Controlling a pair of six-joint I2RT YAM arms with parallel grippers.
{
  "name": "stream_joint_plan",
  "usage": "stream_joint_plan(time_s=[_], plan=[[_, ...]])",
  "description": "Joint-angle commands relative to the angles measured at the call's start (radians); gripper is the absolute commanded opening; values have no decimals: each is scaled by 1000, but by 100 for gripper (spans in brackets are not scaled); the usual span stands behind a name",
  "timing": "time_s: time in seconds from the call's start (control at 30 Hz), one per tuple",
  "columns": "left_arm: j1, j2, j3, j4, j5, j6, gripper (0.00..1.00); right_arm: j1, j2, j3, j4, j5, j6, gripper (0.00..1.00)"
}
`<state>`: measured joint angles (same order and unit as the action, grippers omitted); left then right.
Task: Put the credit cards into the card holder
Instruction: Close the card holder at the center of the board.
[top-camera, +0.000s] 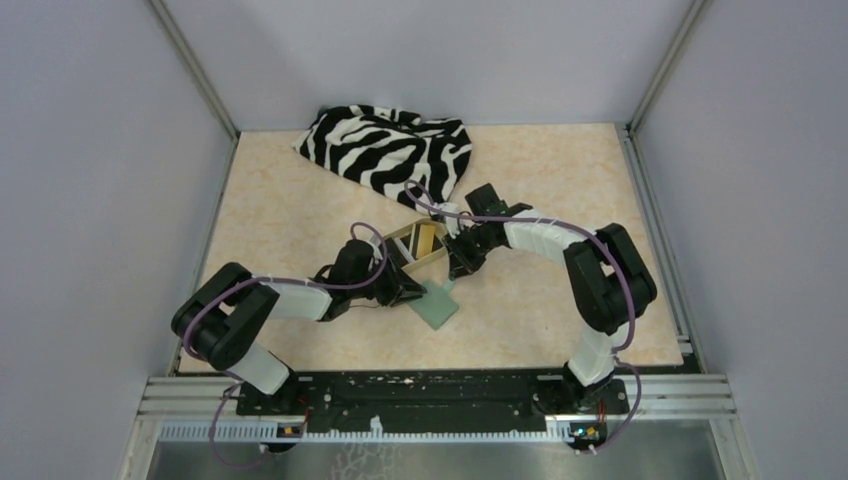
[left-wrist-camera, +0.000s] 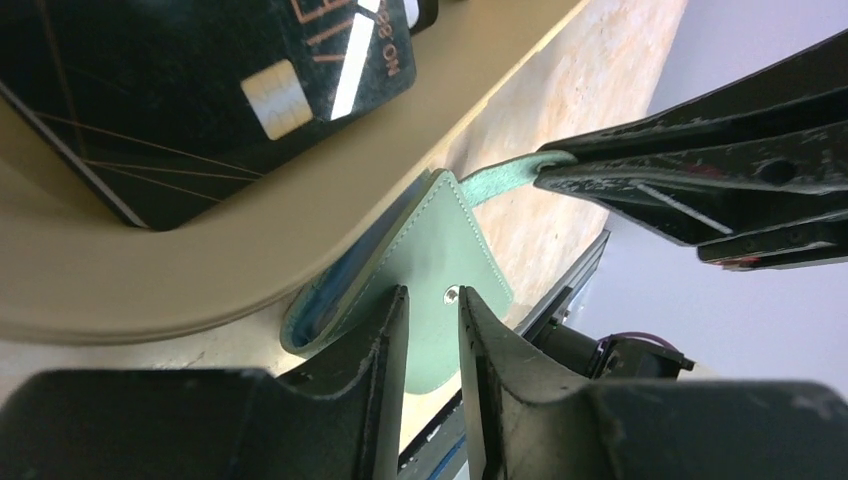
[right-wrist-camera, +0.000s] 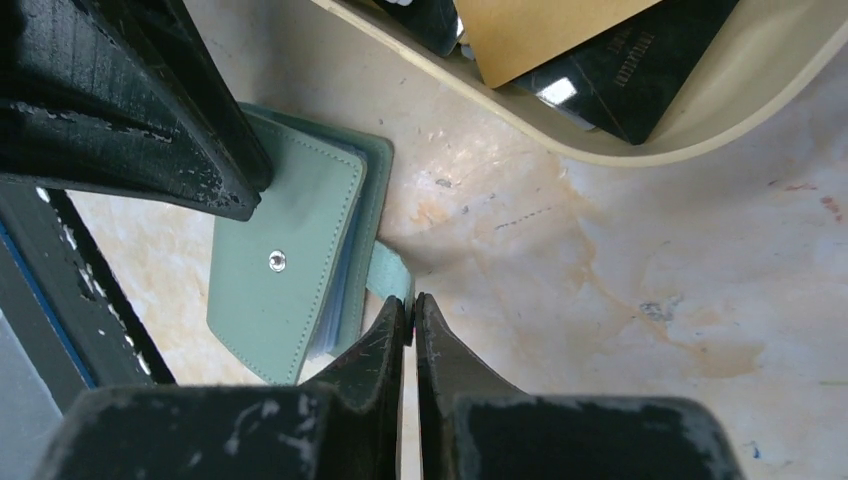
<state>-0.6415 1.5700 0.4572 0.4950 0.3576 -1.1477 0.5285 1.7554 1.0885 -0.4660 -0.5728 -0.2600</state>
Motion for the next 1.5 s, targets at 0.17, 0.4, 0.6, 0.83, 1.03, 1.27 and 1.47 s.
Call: stream_joint_plan(time_s=[0.17,0.4,0.6,0.83,1.03,1.27,1.47], plan=[[-52,30,22,-60,-48,62,29,76,32,198,-83,-20,-126,0],[-53,61,29,-59,-94,83,29,120,70,207,-118,-52,-201,0],[-52,84,17,-38,-128,76,14,121,28,125,-97,-28,-284,4],[-52,89,-2,-18,-139,75,6,120,-7,80,-69,-22,-319,23],[-58,89,-14,-4,-141,73,5,106,-101,73,-63,-33,-335,37],[-60,75,-15,-2,-146,92,5,56,-235,55,-124,-271,-630,59],[-60,69,-22,2,-146,102,5,56,-258,-70,-17,-292,-896,87]])
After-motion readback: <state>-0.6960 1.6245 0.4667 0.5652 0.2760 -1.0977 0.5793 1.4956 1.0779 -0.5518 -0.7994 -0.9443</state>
